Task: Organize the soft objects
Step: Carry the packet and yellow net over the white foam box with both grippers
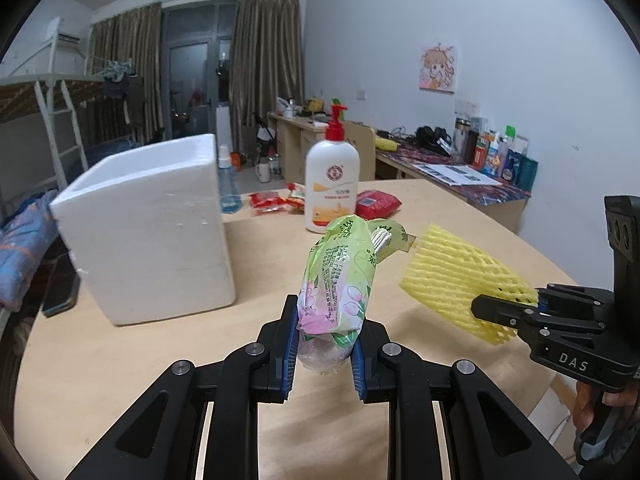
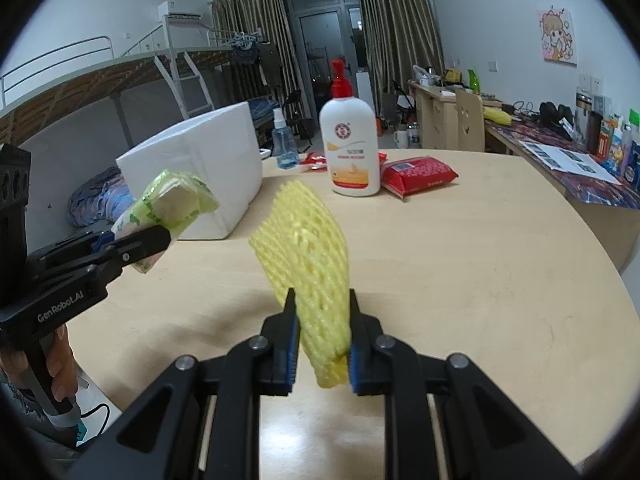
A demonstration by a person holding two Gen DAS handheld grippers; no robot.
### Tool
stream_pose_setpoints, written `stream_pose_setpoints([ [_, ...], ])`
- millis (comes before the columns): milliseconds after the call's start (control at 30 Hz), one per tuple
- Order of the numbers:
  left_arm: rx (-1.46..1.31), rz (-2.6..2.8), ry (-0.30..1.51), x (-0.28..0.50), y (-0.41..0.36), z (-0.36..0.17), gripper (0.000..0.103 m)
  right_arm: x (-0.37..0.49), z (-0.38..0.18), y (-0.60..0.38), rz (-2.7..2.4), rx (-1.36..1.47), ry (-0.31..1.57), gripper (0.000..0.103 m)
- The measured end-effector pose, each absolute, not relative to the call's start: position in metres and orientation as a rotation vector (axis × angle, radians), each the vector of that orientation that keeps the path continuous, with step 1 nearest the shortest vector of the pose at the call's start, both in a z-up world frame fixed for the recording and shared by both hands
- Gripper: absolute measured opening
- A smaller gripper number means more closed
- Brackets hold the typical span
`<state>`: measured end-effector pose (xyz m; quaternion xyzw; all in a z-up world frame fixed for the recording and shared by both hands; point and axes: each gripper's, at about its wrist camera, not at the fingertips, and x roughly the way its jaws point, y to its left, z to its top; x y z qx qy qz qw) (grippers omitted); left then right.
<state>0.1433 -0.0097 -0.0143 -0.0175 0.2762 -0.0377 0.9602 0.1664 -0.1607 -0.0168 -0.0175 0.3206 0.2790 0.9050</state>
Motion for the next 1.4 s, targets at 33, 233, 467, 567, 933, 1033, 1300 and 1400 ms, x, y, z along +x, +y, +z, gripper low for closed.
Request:
stream_pose_setpoints([
  [33, -0.038, -0.068, 0.554, 0.14, -0.008, -0.013, 0.024, 0.164, -0.016, -0.159, 0.582, -0.035, 0.654, 0.023],
  [233, -0.049, -0.022, 0.526, 0.12, 0.002, -0.007, 0.024, 0.155, -0.013, -0.148, 0.624, -0.048, 0.628, 0.023],
  [467, -0.049, 0.03, 0.497, 0.1, 0.01, 0.0, 0.024, 0.151, -0.004, -0.134, 0.673, -0.053, 0.597, 0.023],
  [567, -0.051, 0.062, 0.483, 0.092, 0.014, 0.004, 0.024, 0.148, 0.001, -0.126, 0.7, -0.063, 0.575, 0.023],
  [933, -0.074, 0.199, 0.445, 0.072, 0.04, 0.016, 0.024, 0.142, 0.014, -0.09, 0.826, -0.083, 0.529, 0.023],
  [1033, -0.077, 0.237, 0.438, 0.065, 0.046, 0.018, 0.024, 0.141, 0.017, -0.078, 0.862, -0.091, 0.522, 0.023],
  [1300, -0.095, 0.336, 0.423, 0.049, 0.067, 0.022, 0.024, 0.144, 0.018, -0.05, 0.931, -0.124, 0.521, 0.023],
  [1400, -0.101, 0.366, 0.425, 0.044, 0.075, 0.022, 0.024, 0.143, 0.017, -0.044, 0.949, -0.125, 0.524, 0.023],
])
